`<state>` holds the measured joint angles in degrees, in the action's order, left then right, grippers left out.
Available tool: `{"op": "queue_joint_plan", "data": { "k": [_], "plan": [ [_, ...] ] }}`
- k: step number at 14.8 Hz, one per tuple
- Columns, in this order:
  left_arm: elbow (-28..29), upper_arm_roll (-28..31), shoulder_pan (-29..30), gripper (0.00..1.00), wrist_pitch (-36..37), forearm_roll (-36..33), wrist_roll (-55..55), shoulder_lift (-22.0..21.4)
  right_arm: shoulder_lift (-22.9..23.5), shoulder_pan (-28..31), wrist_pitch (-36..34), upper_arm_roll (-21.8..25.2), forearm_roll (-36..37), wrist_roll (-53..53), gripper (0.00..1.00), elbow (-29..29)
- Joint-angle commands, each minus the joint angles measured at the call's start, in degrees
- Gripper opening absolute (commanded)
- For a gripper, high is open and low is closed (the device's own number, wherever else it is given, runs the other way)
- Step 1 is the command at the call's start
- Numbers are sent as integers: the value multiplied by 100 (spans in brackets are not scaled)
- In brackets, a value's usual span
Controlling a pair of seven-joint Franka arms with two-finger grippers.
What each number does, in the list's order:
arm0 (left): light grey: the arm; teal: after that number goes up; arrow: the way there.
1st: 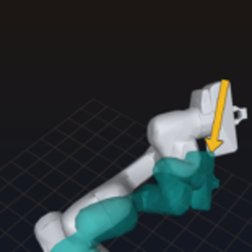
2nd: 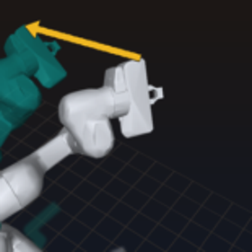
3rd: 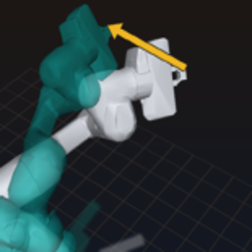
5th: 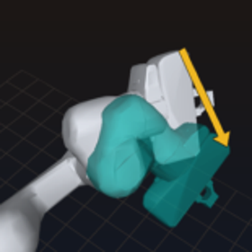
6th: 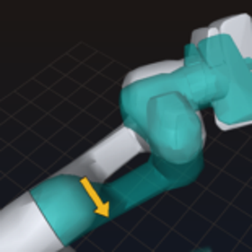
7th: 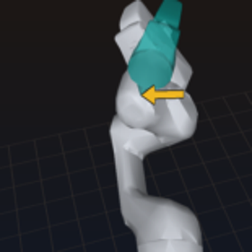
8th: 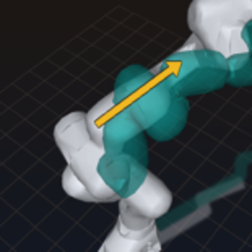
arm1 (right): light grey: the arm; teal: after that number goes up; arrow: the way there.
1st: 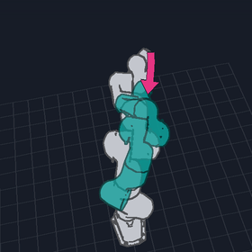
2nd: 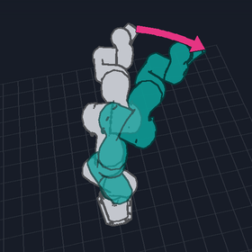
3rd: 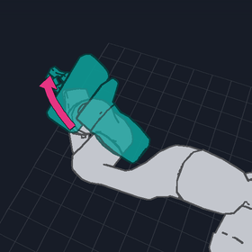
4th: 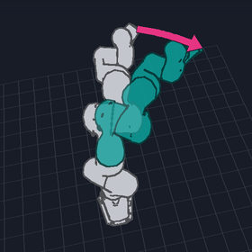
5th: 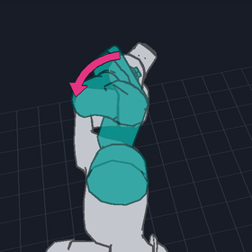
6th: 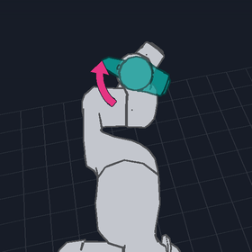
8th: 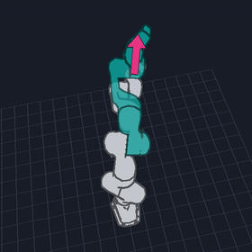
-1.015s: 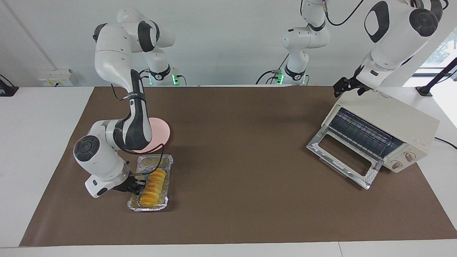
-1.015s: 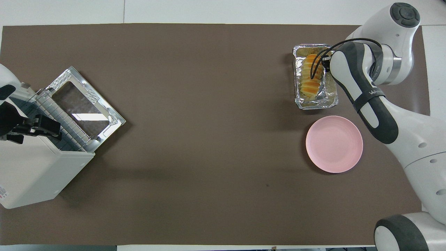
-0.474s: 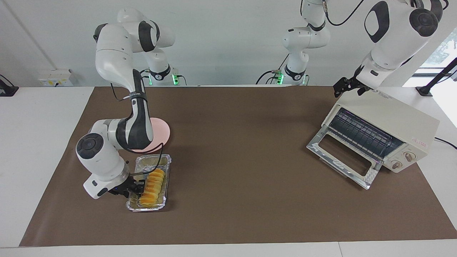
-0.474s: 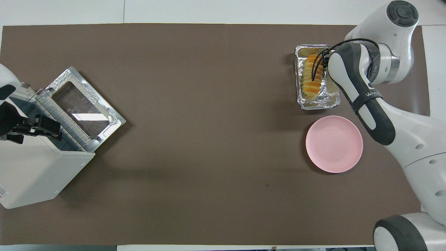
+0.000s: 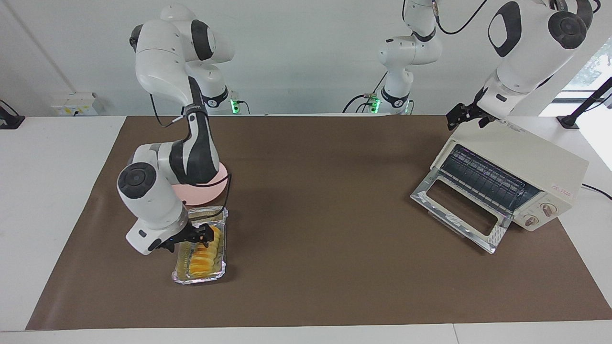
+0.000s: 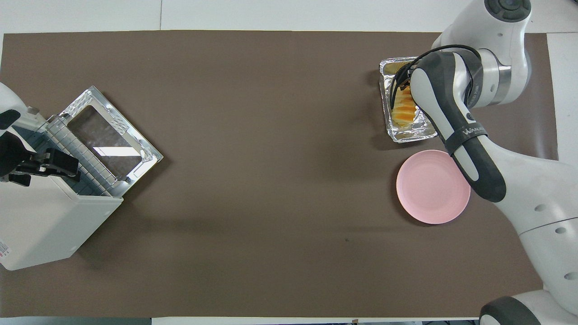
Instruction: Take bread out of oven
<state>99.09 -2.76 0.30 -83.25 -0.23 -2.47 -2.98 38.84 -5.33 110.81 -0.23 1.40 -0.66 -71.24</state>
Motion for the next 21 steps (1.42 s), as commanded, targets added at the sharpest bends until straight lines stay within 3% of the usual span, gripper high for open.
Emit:
{"op": "queue_joint_plan", "data": {
  "k": [1,5,11,13,17,21],
  "plan": [
    [66,-14,58,100,11,111,19,-115,-43,-82,167,-12,229,302,100,-249],
    [66,-14,58,100,11,111,19,-115,-368,-109,1002,-12,396,312,100,-1207],
    [66,-14,58,100,11,111,19,-115,-368,-109,1249,-30,396,452,97,-1358],
    [66,-14,58,100,11,111,19,-115,-377,-74,1337,-30,379,444,75,-1393],
    [66,-14,58,100,11,111,19,-115,-447,-47,1732,-39,309,435,0,-1708],
    [66,-14,58,100,11,111,19,-115,-456,-39,1768,-39,300,417,0,-1709]
  ]
}}
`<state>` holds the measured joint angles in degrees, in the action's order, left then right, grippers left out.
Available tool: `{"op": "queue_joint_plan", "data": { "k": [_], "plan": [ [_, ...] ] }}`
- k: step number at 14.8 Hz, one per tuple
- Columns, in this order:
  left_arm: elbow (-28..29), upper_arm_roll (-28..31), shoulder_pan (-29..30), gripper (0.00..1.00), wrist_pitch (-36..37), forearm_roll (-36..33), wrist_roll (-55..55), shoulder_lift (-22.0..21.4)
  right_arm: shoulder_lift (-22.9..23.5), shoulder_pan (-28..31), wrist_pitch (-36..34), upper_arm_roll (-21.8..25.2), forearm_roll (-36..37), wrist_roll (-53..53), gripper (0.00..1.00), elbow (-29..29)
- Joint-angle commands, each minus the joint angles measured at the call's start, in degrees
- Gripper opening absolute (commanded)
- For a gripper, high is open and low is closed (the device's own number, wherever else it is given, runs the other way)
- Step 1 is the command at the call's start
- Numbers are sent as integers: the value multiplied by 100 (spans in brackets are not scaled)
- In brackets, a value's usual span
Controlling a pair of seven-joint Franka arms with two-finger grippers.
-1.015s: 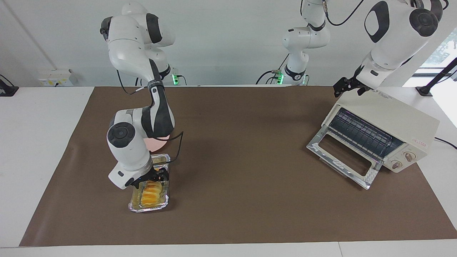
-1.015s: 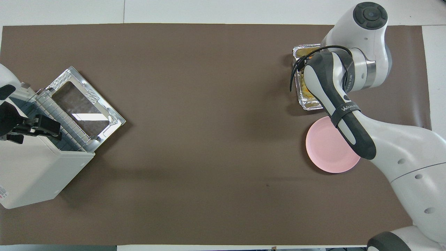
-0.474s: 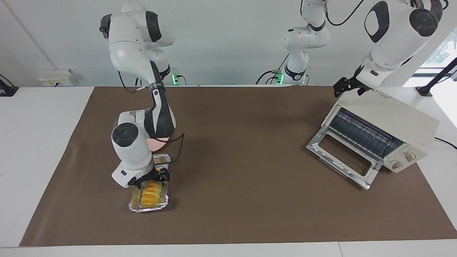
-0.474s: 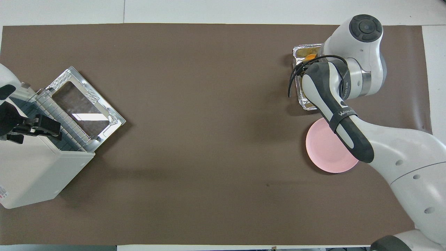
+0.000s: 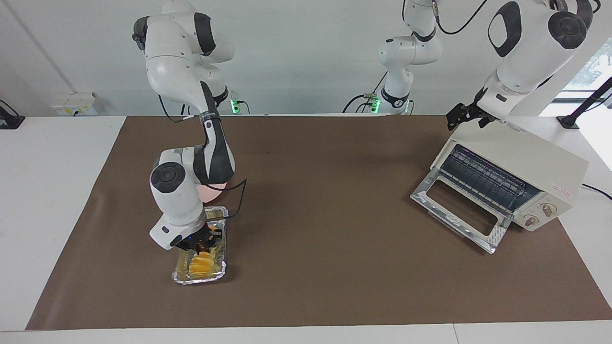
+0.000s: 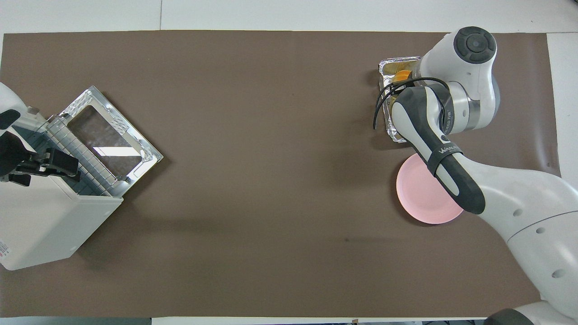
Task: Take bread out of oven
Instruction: 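Lower the right gripper into the tray and grasp the bread slices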
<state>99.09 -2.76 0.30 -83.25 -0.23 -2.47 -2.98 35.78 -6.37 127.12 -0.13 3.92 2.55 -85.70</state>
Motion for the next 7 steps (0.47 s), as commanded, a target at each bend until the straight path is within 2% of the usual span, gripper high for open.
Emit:
{"op": "queue_joint_plan", "data": {
  "k": [1,3,7],
  "plan": [
    [66,-14,58,100,11,111,19,-115,-151,65,103,-49,47,70,0,-245],
    [66,-14,58,100,11,111,19,-115,-142,83,-19,-49,56,35,0,-158],
    [66,-14,58,100,20,111,19,-115,-151,100,-801,-49,56,-9,0,360]
  ]
}}
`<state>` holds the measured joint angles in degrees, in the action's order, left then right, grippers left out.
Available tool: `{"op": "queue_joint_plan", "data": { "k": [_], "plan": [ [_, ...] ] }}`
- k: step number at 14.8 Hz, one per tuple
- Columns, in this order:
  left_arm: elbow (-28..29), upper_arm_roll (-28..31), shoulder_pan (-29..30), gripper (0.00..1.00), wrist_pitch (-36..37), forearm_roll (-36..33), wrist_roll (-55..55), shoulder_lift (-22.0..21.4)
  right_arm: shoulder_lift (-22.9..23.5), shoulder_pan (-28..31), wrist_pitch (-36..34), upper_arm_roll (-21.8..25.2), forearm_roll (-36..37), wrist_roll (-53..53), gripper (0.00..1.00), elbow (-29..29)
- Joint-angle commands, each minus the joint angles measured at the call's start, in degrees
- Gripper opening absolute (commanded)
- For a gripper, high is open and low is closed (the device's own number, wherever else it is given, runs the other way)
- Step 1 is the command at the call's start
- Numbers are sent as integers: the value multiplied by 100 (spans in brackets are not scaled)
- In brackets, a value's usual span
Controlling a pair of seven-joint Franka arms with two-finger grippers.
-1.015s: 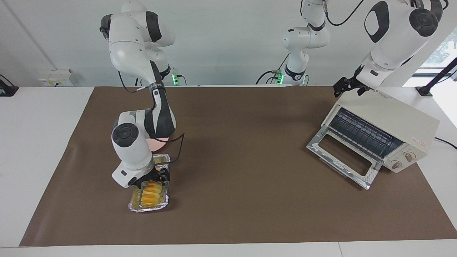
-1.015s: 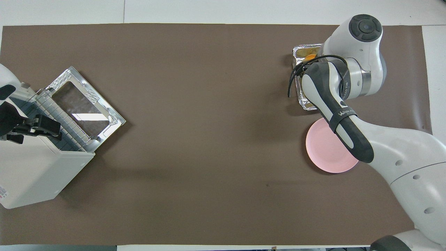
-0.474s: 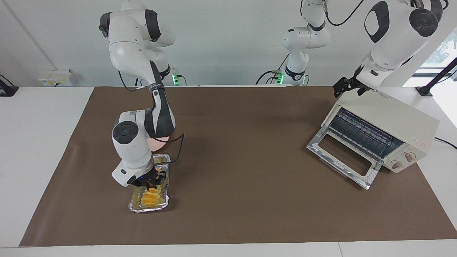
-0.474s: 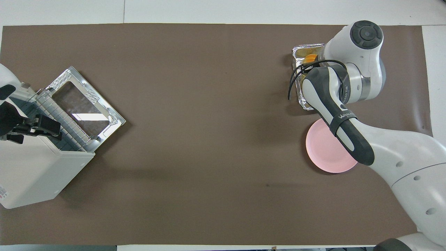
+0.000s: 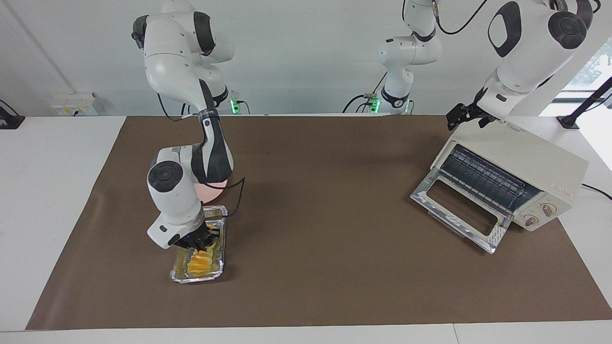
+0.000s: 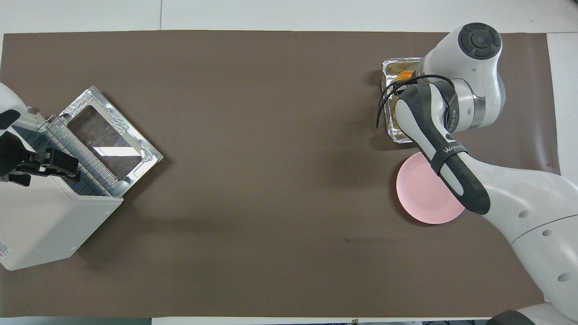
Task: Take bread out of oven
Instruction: 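Lower the right gripper into the tray and grasp the bread slices, then lift the bread out of the tray and carry it over the pink plate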
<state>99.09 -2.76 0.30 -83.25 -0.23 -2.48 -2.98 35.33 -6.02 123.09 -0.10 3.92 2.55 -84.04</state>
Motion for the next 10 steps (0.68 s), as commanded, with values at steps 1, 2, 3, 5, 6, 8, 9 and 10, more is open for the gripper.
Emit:
{"op": "queue_joint_plan", "data": {
  "k": [1,2,3,5,6,8,9,10],
  "plan": [
    [66,-14,58,100,11,111,19,-115,-114,57,-513,-52,56,-9,0,230],
    [66,-14,58,100,11,111,19,-115,-166,57,-584,-52,56,-18,0,230],
    [66,-14,58,100,11,111,19,-115,-236,57,-654,-52,39,-131,0,221],
    [66,-14,58,100,11,111,19,-115,-455,66,-978,-52,30,-203,0,204],
    [66,-14,58,100,11,111,19,-115,-657,57,-1198,-52,30,-203,0,125],
    [66,-14,58,100,11,111,19,-115,-1140,48,-1664,-52,21,-194,0,-164],
    [66,-14,58,100,11,111,19,-115,-1447,48,-1718,-52,21,-194,0,-479],
    [66,-14,58,100,11,111,19,-115,-1789,57,-1684,-52,-40,-194,0,-873]
  ]
}}
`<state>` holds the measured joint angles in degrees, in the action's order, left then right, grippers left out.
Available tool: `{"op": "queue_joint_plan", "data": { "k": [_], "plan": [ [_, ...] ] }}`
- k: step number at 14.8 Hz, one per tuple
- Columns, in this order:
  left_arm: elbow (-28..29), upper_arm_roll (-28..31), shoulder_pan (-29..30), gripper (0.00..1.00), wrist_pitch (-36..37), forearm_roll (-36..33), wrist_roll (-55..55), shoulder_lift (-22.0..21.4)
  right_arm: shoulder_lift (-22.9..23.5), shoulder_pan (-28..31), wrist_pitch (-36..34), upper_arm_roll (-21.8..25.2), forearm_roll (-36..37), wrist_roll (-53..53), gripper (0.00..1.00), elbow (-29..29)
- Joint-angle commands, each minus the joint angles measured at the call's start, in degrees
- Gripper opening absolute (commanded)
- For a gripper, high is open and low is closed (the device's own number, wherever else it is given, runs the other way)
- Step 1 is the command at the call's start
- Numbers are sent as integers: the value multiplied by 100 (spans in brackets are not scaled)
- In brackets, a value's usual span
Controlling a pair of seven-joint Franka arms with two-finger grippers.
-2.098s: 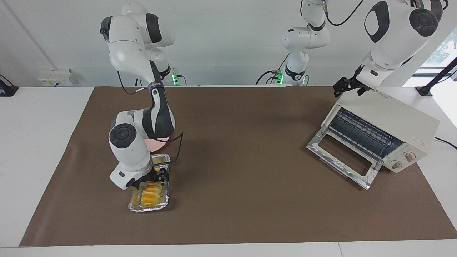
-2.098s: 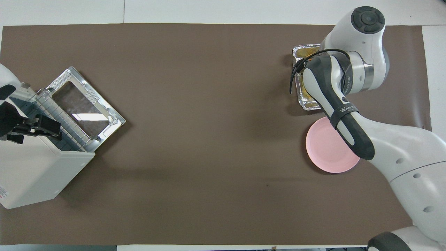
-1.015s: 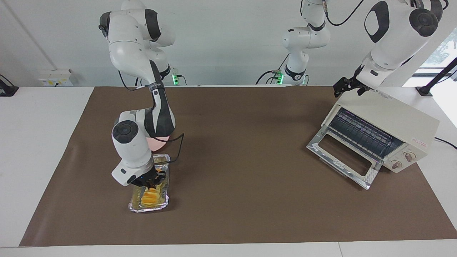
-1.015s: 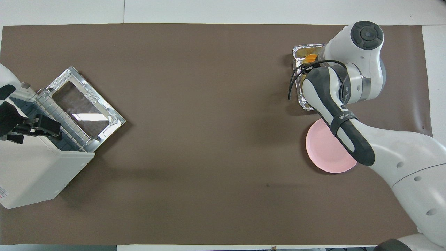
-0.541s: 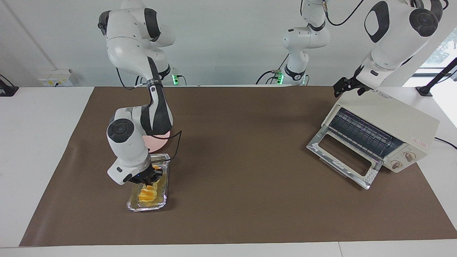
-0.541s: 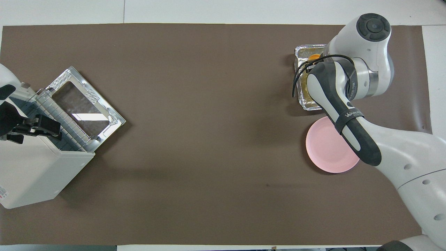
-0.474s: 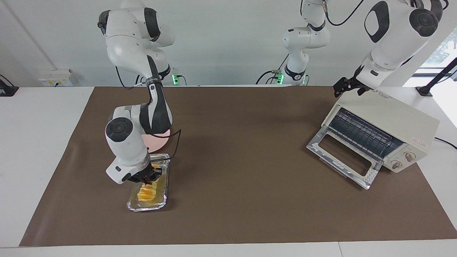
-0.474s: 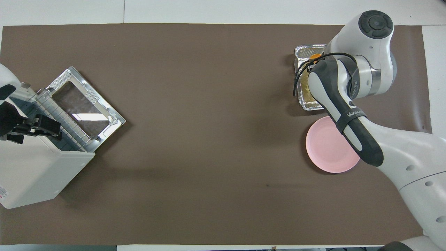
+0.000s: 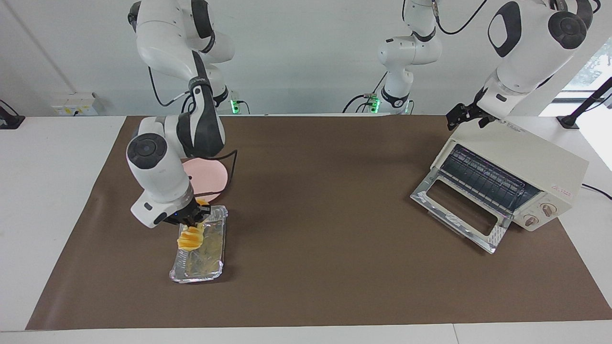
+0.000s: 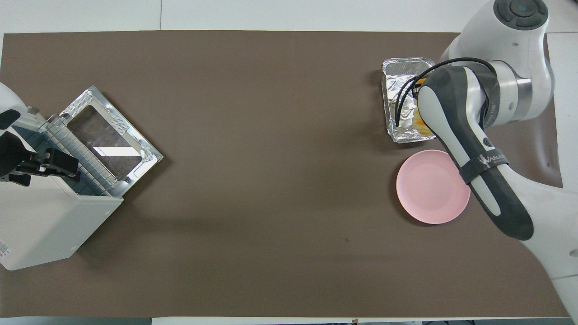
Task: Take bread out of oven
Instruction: 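Lift the bread out of the tray and carry it over the pink plate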
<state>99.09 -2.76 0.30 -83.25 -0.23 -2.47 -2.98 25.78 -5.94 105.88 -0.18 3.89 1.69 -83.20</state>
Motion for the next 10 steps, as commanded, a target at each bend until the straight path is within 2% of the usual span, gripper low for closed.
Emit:
{"op": "queue_joint_plan", "data": {
  "k": [1,3,6,8,10],
  "plan": [
    [66,-14,58,100,11,111,19,-115,-1194,84,99,-43,-107,-108,0,-1405],
    [66,-14,58,100,11,111,19,-115,-1897,172,527,-43,-213,-116,0,-2415],
    [66,-14,58,100,11,111,19,-115,-2839,243,1607,-43,-213,-125,0,-4067],
    [66,-14,58,100,11,111,19,-115,-3209,278,2267,-43,-222,-125,0,-4886],
    [66,-14,58,100,11,111,19,-115,-3385,269,2725,-43,-283,-116,0,-5380]
  ]
}}
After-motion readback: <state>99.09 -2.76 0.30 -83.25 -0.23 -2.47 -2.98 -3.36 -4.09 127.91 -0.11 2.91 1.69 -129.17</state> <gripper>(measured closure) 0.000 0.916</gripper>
